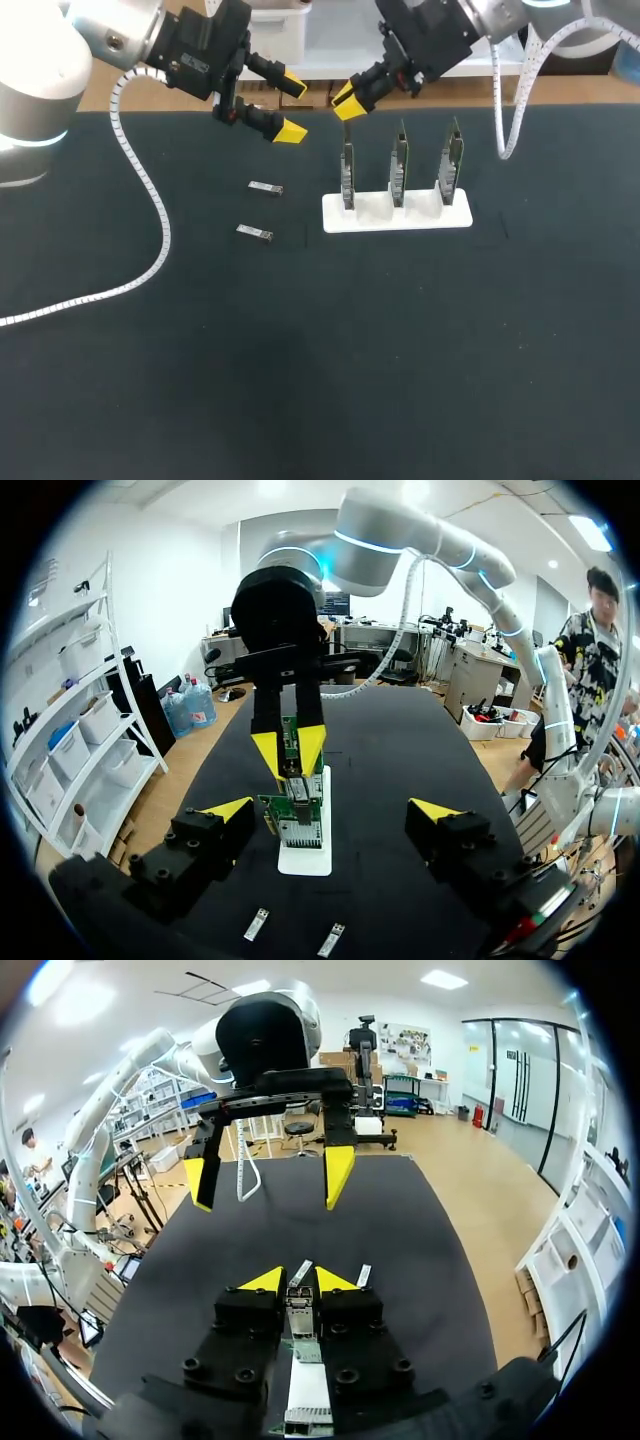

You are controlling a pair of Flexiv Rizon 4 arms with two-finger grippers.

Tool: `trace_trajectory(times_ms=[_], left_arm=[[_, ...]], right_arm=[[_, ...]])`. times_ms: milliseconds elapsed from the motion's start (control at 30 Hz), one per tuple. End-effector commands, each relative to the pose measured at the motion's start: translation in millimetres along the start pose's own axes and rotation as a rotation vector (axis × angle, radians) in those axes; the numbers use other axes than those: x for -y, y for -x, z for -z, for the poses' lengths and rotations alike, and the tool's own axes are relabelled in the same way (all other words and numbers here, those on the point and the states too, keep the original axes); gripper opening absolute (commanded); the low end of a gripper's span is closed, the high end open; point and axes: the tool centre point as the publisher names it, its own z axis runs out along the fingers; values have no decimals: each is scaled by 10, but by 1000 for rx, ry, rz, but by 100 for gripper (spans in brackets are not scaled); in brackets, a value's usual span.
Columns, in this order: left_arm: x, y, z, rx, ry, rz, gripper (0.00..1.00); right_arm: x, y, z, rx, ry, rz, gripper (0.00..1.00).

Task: Pick up the optical module with the left hand, and insert it into the network port with the right hand.

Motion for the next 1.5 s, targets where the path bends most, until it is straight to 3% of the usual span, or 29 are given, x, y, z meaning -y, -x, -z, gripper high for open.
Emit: trace_trajectory(times_ms=[33,533,867,1500], left_arm=[[-4,11,-1,-6,-1,3,100],[-4,11,-1,-6,-1,3,100],[-4,11,-1,-6,-1,3,100],[-4,11,-1,-6,-1,3,100]], right_arm=[[53,-5,-4,-1,3,-4,0],[26,-77,-39,1,3,-27,0],[9,-162,-19,56,-3,-61,0],[18,-95,-38,13,-6,-2,0]])
